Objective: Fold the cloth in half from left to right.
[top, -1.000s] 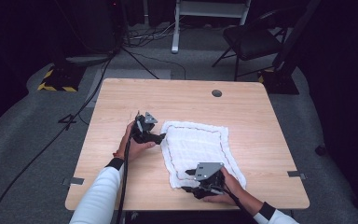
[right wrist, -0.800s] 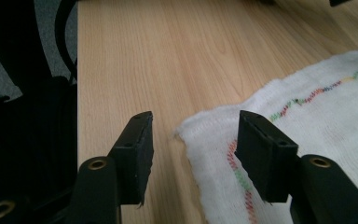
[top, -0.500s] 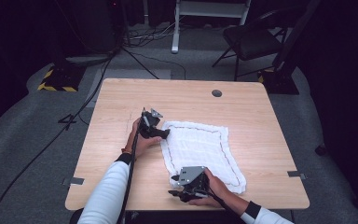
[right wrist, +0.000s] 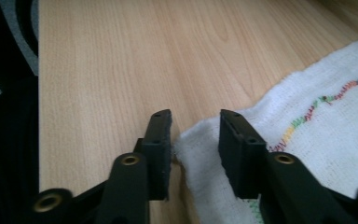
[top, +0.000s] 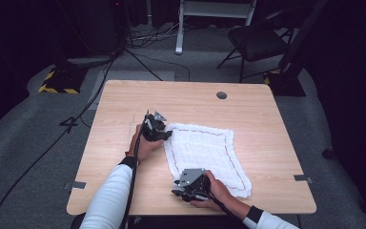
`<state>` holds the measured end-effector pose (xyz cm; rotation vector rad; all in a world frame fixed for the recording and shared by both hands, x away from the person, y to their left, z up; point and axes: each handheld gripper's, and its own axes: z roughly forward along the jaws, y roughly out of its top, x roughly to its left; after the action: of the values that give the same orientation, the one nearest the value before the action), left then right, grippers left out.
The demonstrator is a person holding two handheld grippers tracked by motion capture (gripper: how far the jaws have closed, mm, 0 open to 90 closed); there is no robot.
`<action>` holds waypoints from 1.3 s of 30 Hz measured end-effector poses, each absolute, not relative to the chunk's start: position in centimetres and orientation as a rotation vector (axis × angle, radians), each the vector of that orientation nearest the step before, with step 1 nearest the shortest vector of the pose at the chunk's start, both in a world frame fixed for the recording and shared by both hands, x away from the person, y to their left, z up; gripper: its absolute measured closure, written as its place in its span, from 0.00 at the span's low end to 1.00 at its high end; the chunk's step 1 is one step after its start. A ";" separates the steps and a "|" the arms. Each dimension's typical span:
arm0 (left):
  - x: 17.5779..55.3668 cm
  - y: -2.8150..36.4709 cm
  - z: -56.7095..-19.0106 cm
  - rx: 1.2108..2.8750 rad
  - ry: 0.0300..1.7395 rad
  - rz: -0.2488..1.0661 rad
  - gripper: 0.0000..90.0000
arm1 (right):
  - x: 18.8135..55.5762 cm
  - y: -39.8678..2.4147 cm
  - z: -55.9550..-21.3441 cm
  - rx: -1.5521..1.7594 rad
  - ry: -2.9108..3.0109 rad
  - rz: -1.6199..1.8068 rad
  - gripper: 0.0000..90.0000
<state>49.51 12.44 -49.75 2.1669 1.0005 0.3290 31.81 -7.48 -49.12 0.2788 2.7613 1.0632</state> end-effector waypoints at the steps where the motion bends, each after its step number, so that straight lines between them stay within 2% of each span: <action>1: 49.5 12.5 -49.7 2.166 0.998 0.324 0.66 | 31.9 -7.5 -49.1 0.296 2.759 1.065 0.79; 4: 49.3 12.5 -49.7 2.160 1.003 0.337 0.72 | 32.1 -7.4 -49.1 0.315 2.760 1.065 0.84; 8: 49.2 12.5 -49.7 2.167 0.980 0.329 0.85 | 32.4 -7.0 -49.0 0.319 2.745 1.032 0.93; 12: 49.1 12.8 -49.2 2.164 0.958 0.336 0.96 | 32.5 -6.7 -48.8 0.312 2.741 1.036 0.95; 27: 48.4 15.5 -46.7 2.062 0.951 0.326 0.98 | 32.0 -6.9 -46.9 0.288 2.675 1.154 0.96; 39: 47.8 16.4 -45.5 2.063 0.933 0.353 0.98 | 32.0 -6.8 -45.7 0.288 2.633 1.218 0.96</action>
<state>47.78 16.36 -45.50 2.0626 0.9325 0.3531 32.02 -6.76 -45.68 0.2885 2.6331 1.2176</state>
